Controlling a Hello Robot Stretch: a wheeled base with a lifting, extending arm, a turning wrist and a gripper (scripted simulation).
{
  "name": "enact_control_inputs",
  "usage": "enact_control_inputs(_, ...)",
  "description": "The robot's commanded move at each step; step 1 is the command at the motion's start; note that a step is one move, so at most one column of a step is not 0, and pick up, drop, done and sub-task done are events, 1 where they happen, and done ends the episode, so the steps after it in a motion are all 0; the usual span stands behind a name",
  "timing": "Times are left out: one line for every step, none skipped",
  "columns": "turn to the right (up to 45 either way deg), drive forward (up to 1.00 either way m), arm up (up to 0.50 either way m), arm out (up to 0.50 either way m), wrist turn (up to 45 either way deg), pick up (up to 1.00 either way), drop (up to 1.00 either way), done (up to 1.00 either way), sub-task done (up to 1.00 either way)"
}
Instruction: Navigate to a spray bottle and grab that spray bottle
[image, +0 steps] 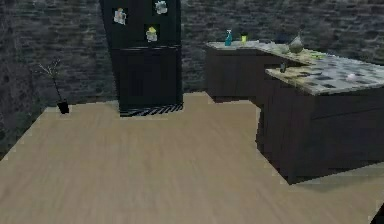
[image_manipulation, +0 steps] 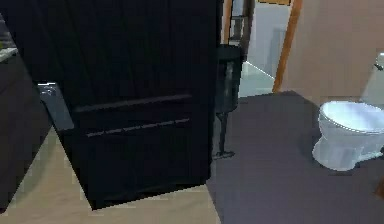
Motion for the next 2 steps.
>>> enact_control_inputs(0.0, 1.0, 0.0, 0.0, 0.0, 0.0, 0.0, 0.0, 0.0)
enact_control_inputs(-3.0, 0.0, 0.0, 0.0, 0.0, 0.0, 0.0, 0.0, 0.0)
